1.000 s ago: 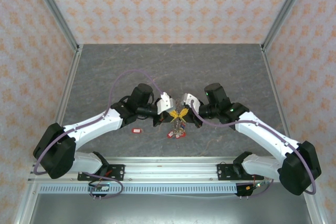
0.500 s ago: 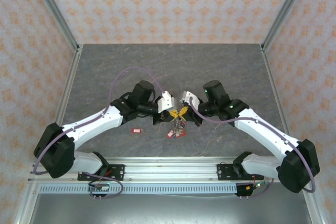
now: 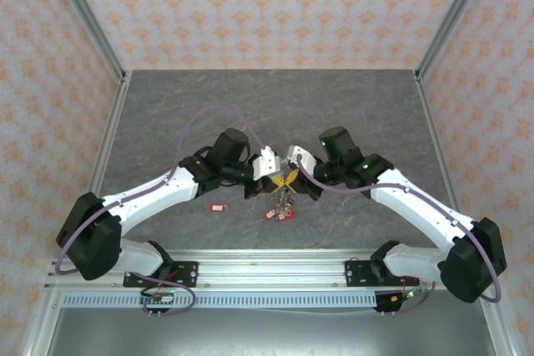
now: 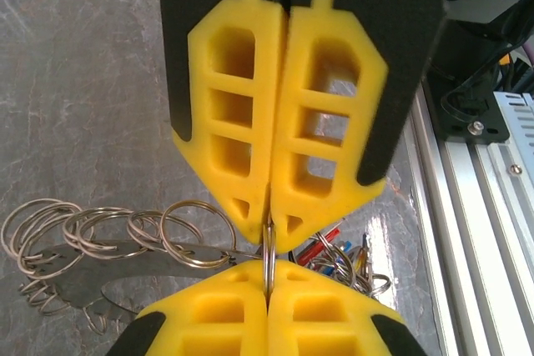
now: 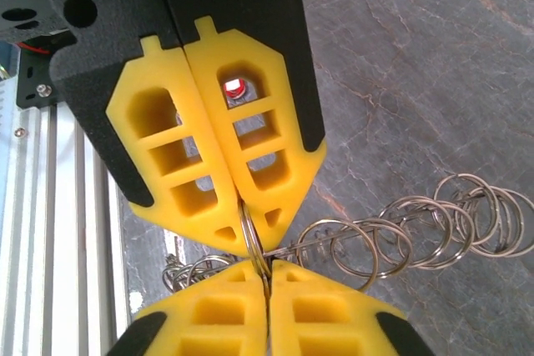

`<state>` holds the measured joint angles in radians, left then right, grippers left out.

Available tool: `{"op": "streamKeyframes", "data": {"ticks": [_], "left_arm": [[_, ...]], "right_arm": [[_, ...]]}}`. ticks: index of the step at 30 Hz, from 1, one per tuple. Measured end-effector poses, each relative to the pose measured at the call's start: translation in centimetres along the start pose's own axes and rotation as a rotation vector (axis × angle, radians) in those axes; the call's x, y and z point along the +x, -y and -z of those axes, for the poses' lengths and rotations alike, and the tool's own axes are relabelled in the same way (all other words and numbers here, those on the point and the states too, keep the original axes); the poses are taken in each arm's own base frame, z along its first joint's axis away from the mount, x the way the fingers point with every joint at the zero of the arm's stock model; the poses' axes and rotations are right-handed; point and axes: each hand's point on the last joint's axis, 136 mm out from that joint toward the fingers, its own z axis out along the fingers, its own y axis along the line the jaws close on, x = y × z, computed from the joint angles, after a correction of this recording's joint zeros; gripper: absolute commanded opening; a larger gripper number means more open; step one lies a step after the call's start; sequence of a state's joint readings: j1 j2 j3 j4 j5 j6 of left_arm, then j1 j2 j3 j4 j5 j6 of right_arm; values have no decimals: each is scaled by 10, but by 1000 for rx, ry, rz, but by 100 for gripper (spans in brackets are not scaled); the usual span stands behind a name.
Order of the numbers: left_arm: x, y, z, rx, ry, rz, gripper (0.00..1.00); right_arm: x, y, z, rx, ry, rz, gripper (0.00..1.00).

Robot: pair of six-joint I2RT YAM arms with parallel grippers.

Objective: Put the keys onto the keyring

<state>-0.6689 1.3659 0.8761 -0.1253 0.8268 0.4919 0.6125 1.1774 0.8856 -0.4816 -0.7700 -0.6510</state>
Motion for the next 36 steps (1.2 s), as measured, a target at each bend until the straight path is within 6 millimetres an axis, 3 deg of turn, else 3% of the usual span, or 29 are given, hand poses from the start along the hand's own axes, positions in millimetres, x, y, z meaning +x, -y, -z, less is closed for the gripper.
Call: {"op": "streamKeyframes", "data": {"ticks": [7,12,21,26,36], "left_arm": [[8,3,-1,-8,39,43,0],[7,5,-2,1,62,61,0],[3,5,-2,1,77,63,0],[4,5,-2,1,76,63,0],[4,5,-2,1,76,63,0]], "right_arm": [[15,3,-5,25,8,-28,16],[28,5,-8,53,19,-62,14],[5,7,11,118,116,-10,27],[-1,8,23,165,134,49,27],[-10,0,13,67,124,96,26]]}}
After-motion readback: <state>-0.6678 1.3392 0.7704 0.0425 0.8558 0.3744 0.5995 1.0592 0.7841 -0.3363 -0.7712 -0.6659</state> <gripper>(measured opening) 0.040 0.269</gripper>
